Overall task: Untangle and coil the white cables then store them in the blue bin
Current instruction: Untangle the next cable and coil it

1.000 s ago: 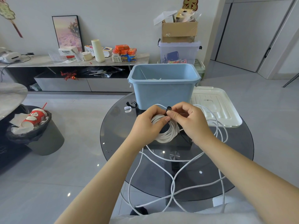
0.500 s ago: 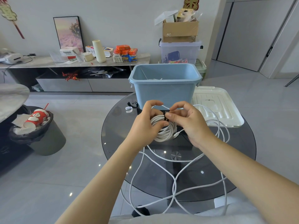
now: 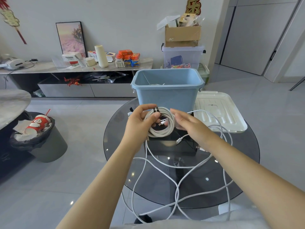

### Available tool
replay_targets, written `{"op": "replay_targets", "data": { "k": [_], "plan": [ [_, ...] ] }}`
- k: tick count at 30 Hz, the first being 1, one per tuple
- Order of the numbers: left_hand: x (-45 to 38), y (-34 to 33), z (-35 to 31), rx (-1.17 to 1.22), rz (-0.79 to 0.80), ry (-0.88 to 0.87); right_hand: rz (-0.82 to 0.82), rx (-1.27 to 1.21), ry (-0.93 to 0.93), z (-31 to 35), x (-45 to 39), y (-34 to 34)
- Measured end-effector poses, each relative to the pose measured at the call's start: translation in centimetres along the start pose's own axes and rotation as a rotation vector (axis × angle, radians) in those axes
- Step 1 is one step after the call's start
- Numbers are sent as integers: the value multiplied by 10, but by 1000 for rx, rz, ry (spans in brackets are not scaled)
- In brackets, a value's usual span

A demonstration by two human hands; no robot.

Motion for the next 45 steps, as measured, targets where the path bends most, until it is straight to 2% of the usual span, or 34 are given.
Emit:
{"op": "replay_targets", "data": {
  "k": [3,6,8,11,14,18,21,25,29,33,39,45],
  "plan": [
    [-5,1,4,113,54,69,50,-31,12,5,0,-2],
    [-8,-7,0,191,144,142,-90,-118,18,10,-6,6],
    [-13,-10,-2,149,163,209,-178,-172,1,11,-11,13],
    [-28,-10,-10,10,126,256,-285,-196,1,18,-28,28],
    [-54,-7,-36,-43,31,193,-336,-135,40,32,-54,41],
    [-102,-7,-70,-108,-109,132,-384,140,64,45,-103,63],
    [-139,-5,-78,-169,-201,134,-361,316,59,37,-144,78],
    [-187,5,-71,-378,-283,171,-179,608,-46,4,-195,81],
    [-223,11,-61,-718,-292,170,-35,746,-172,-27,-226,75],
    [-231,9,-58,-901,-312,145,-17,808,-209,-36,-229,74],
    [-206,4,-59,-842,-317,81,-155,754,-98,-13,-204,74],
    [-135,-12,-78,-748,-290,7,-228,656,78,30,-149,62]
  ]
}}
Point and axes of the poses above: each hand's wrist, its own x-axis away from the middle knuckle, its own y-axis out of the back of the hand, z = x × y, the point moved 7 cm from there along -x, towards the middle knuckle, and after that the axes turned 15 degrees about y, right-handed, at the moved point
